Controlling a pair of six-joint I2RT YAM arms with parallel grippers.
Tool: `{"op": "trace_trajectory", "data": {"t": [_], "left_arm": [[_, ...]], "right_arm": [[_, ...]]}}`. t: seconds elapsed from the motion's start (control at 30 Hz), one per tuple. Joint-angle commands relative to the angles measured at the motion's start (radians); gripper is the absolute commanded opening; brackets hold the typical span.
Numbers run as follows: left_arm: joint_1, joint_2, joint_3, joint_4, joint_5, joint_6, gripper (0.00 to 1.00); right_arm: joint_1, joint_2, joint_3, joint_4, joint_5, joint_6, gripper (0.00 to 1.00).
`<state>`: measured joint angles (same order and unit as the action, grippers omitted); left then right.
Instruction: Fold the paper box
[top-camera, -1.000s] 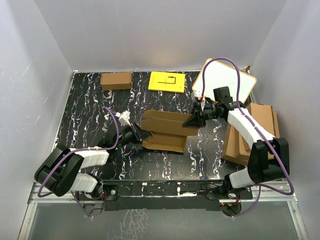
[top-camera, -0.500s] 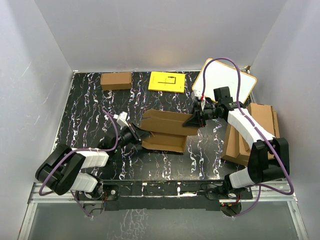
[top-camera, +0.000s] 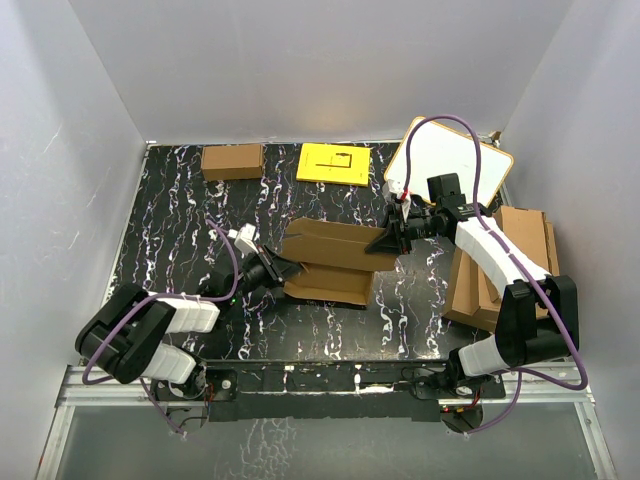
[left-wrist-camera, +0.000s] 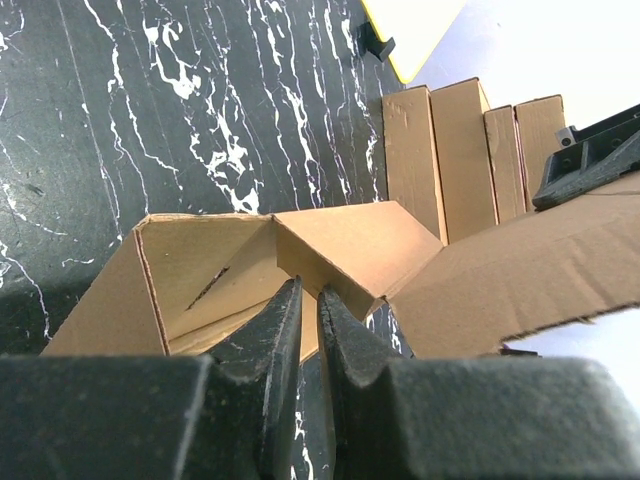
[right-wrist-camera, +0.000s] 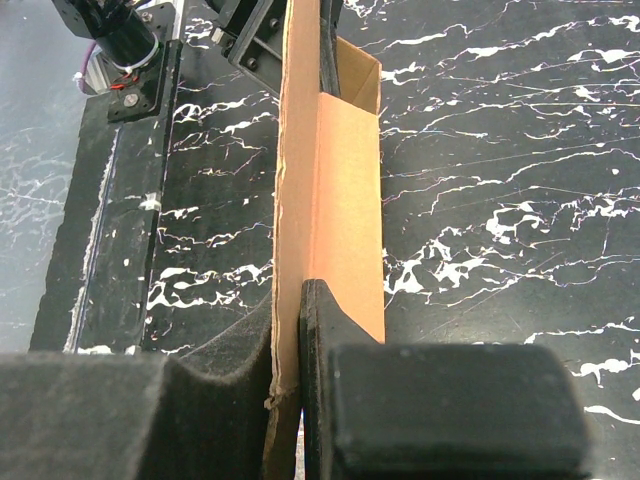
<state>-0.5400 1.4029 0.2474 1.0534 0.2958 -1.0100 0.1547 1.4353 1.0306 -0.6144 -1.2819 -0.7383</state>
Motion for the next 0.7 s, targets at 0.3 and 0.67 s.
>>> {"op": "trace_trajectory", "data": {"t": [0.3,0.67], "left_arm": [[-0.006,-0.095,0.011,-0.076,-0.018,0.058,0.12],[-0.006,-0.19,0.018,-0.25,-0.021,0.132,0.13]], "right_arm": [[-0.011,-0.006,-0.01,0.052,-0.037,-0.012,0.08],[-0.015,-0.012,-0.018,0.078,0.007,0.01,0.08]]}}
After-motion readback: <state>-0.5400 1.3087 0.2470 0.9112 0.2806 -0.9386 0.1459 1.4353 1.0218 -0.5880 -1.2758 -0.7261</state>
